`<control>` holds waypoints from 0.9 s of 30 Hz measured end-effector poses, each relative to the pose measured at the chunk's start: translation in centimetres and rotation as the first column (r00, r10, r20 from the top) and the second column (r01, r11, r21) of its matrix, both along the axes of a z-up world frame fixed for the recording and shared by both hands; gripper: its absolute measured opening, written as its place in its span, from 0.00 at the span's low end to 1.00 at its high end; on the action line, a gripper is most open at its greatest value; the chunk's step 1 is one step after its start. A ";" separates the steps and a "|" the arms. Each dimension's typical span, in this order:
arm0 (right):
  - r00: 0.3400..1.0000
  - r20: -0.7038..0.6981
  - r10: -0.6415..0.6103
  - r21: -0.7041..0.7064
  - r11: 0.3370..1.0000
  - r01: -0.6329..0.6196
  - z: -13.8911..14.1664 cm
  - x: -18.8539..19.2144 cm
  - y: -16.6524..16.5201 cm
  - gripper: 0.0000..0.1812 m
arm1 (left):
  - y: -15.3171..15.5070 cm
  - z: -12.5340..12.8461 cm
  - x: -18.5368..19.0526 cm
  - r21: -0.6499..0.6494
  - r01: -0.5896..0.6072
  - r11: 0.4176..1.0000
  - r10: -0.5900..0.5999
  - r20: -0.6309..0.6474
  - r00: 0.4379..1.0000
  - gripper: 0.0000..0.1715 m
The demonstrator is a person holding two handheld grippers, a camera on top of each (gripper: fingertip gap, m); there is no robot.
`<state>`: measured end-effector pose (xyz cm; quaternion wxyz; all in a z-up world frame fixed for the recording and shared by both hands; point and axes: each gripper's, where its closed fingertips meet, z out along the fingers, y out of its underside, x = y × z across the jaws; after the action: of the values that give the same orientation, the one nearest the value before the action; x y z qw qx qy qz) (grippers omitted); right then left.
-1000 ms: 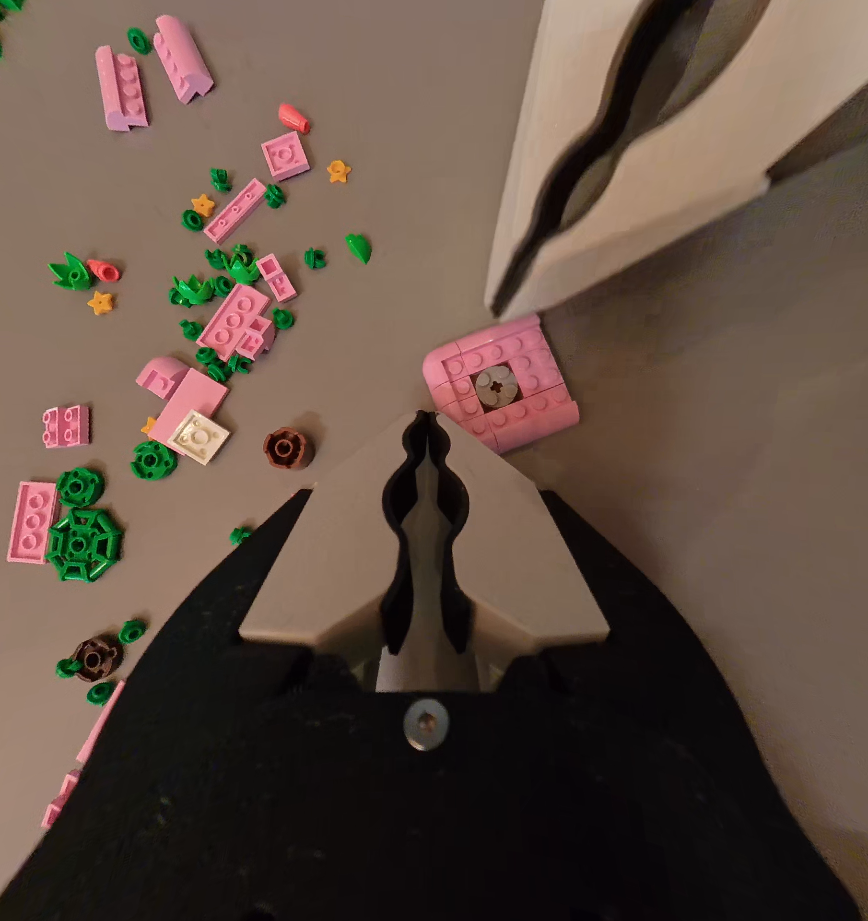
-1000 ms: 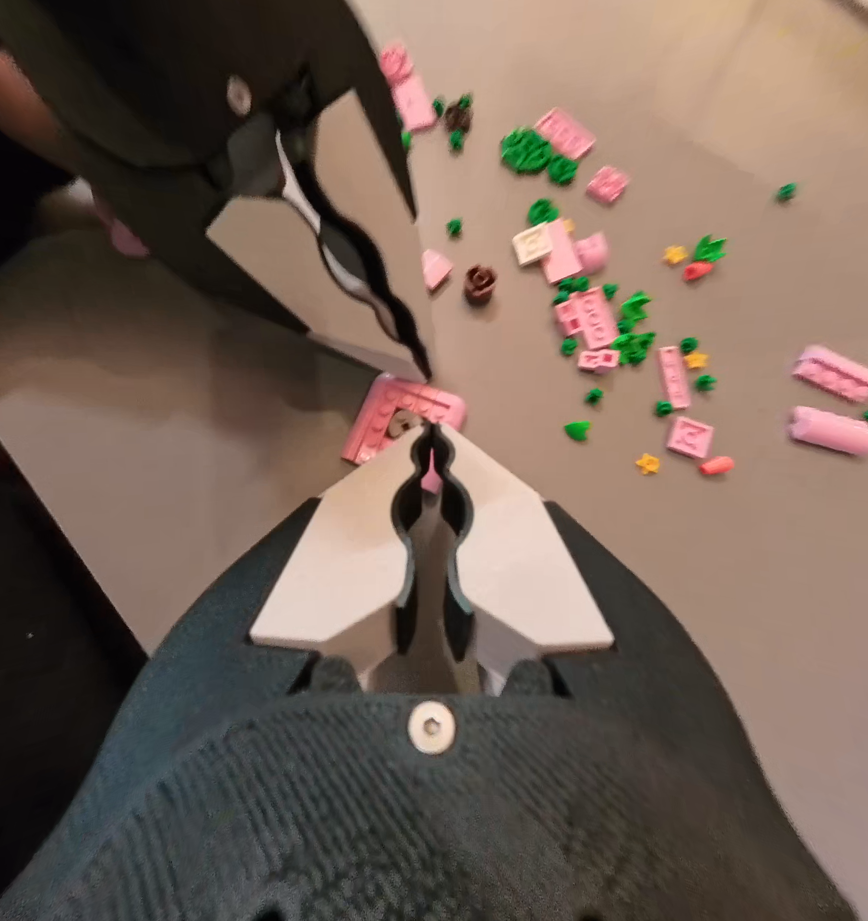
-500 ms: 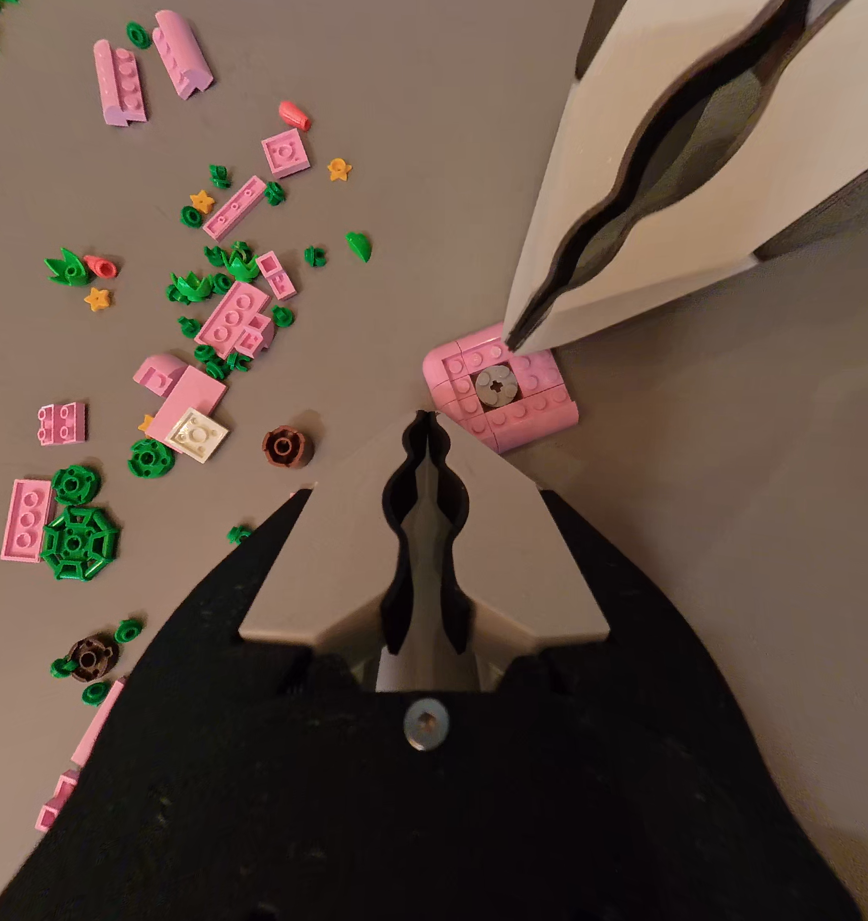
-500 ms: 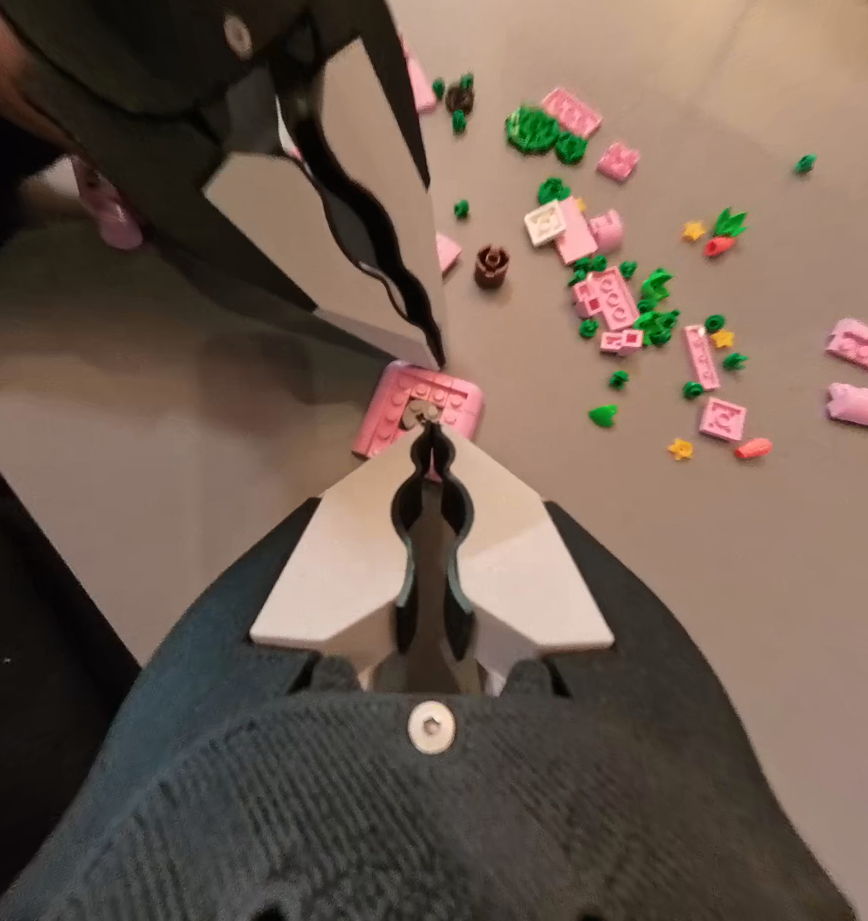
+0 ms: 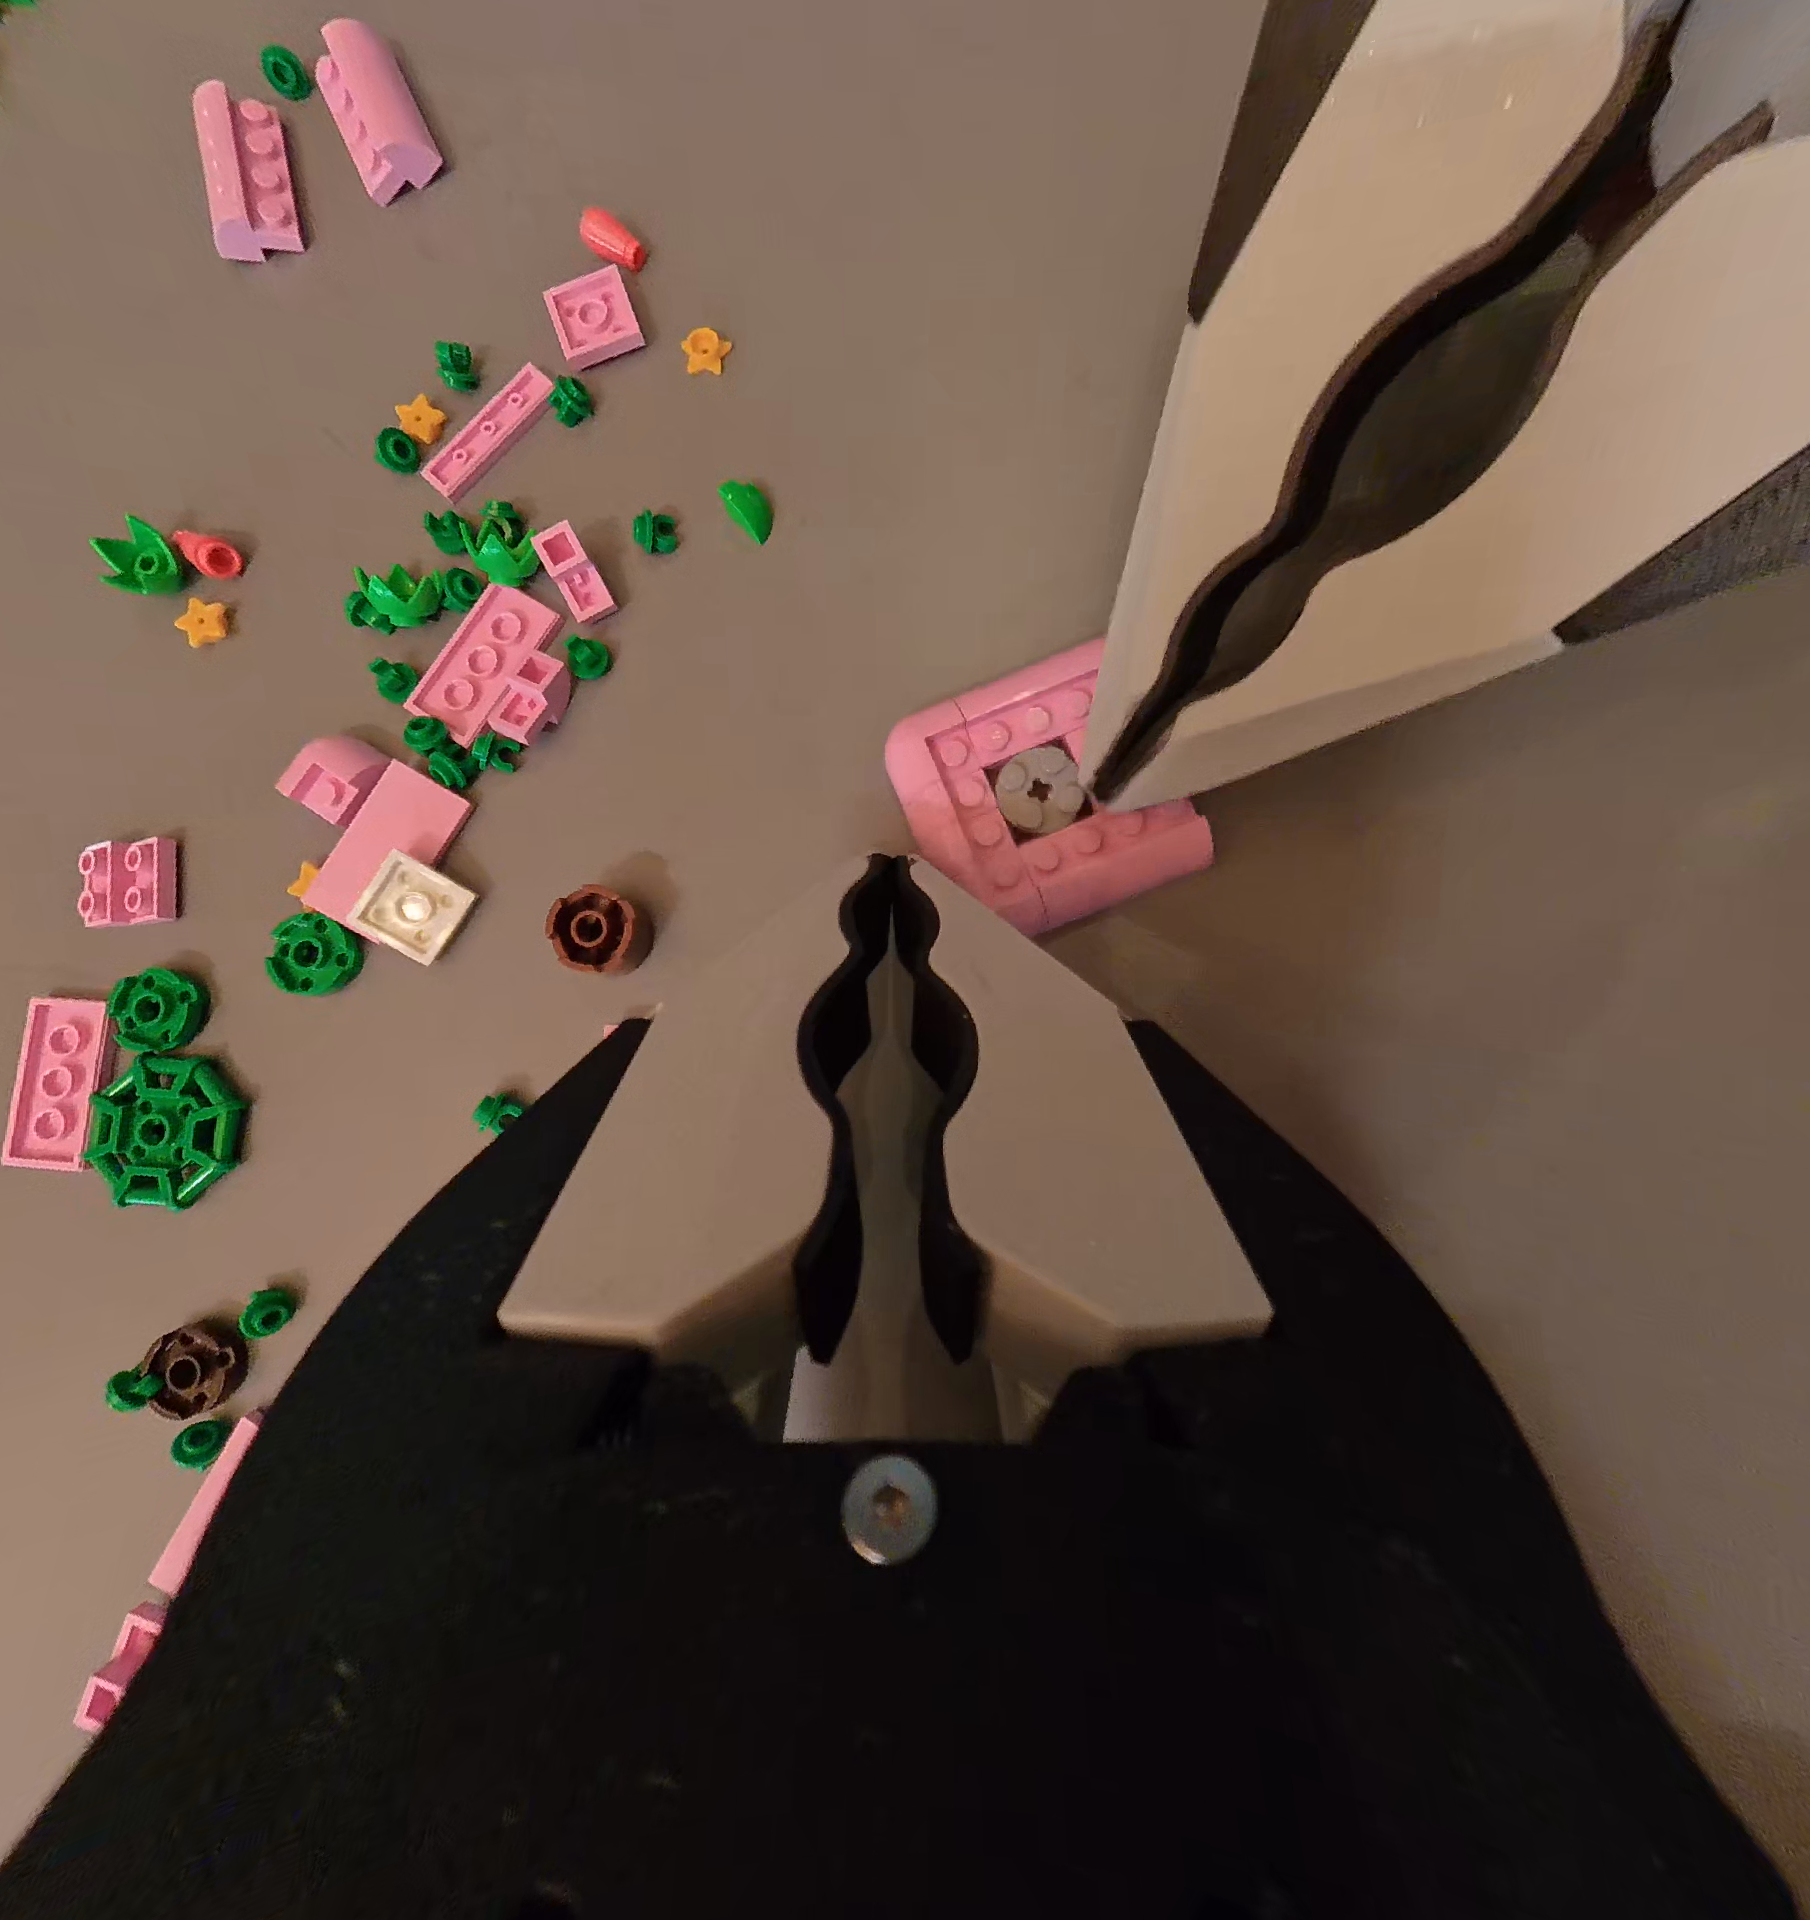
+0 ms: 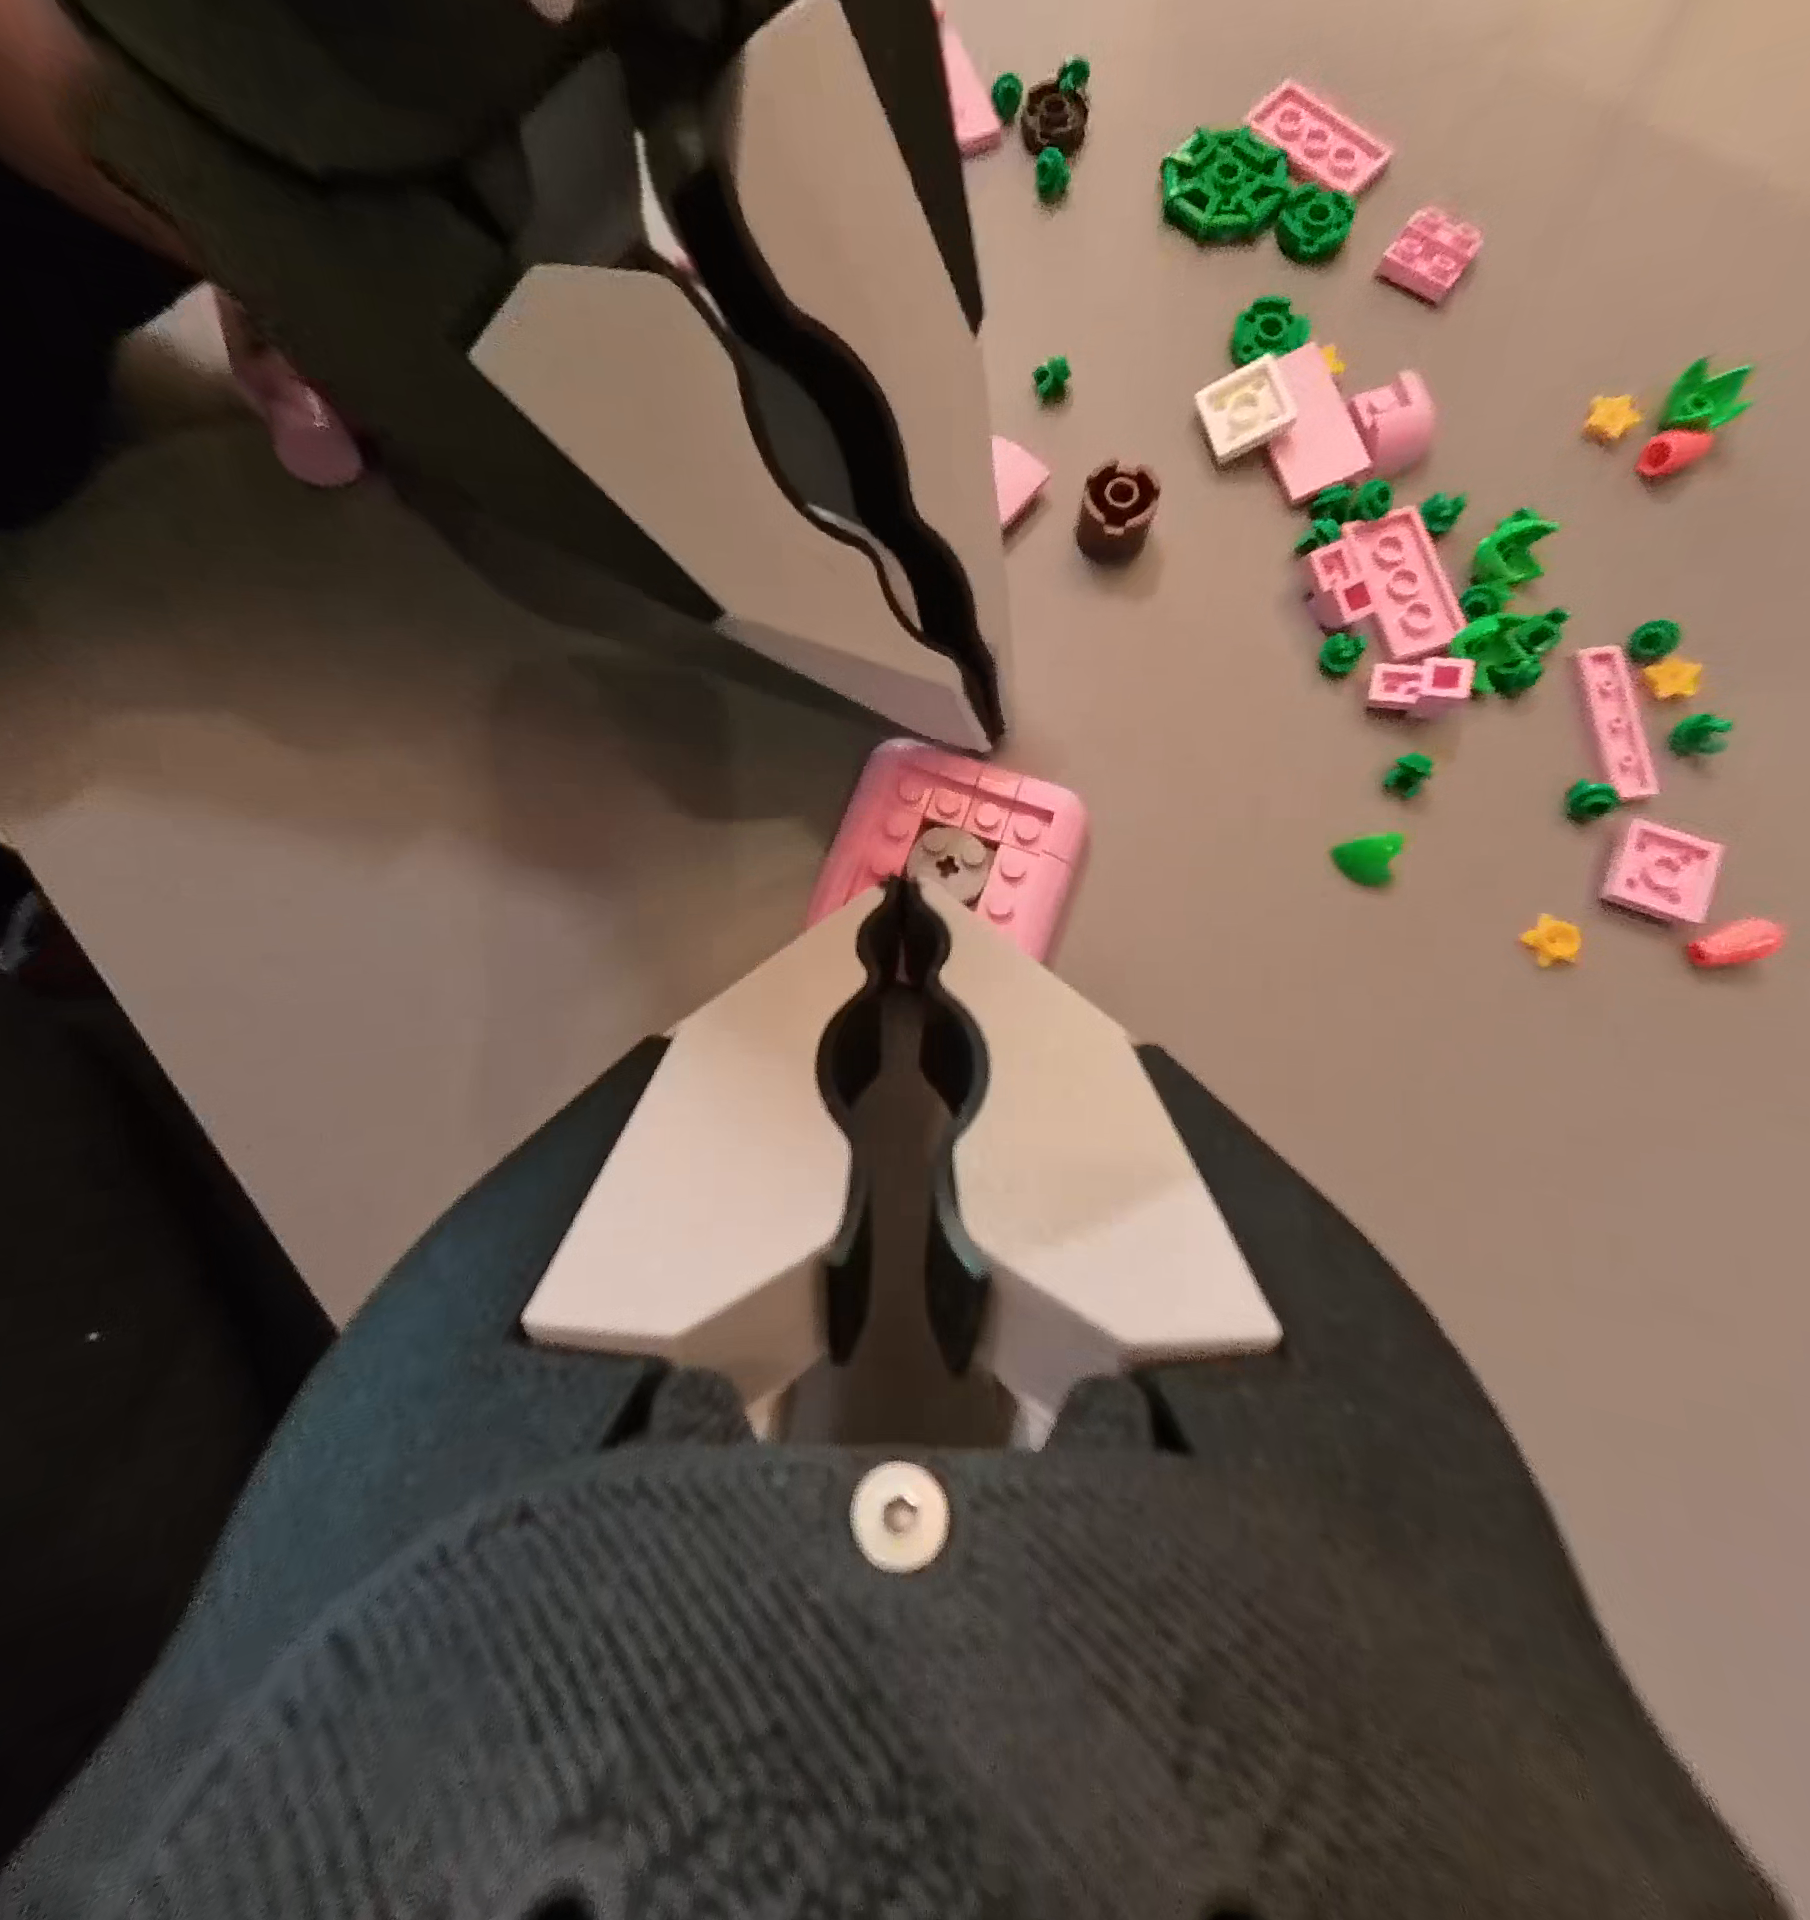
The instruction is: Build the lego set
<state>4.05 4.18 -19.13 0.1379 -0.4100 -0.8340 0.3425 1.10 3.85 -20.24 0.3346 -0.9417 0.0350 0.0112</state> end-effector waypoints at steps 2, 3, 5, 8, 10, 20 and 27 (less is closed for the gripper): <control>0.996 -0.087 -0.010 0.013 1.000 0.011 1.2 -0.6 0.3 0.00 | 0.0 0.0 0.0 0.000 -0.001 1.000 0.001 0.002 1.000 0.01; 0.994 -0.110 -0.007 -0.010 1.000 0.006 1.8 -0.5 0.0 0.00 | 0.0 0.0 0.0 0.000 -0.001 1.000 0.001 0.004 1.000 0.01; 0.997 -0.074 0.000 0.003 1.000 0.000 1.2 -0.1 0.0 0.00 | 0.0 0.0 0.0 0.000 -0.002 1.000 0.002 0.008 1.000 0.01; 0.999 -0.032 0.002 0.031 1.000 -0.001 0.0 0.2 0.4 0.00 | 0.0 0.0 0.0 0.000 -0.001 1.000 0.001 0.009 1.000 0.01; 0.996 -0.092 -0.012 -0.013 1.000 0.011 1.4 -0.1 0.3 0.00 | 0.0 0.0 0.0 0.000 -0.001 1.000 0.001 0.011 1.000 0.01; 0.994 -0.109 -0.024 -0.039 0.999 0.020 1.6 -0.5 0.2 0.00 | 0.0 0.0 0.0 0.000 -0.003 1.000 0.003 0.021 1.000 0.01; 0.995 -0.098 -0.027 -0.064 0.998 0.021 2.1 -0.6 0.3 0.00 | -0.1 0.0 0.0 0.000 -0.004 1.000 0.004 0.024 1.000 0.01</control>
<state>3.49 4.45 -17.06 0.1701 -0.4068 -0.8101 0.3865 1.14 3.80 -20.22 0.3351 -0.9417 0.0290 0.0005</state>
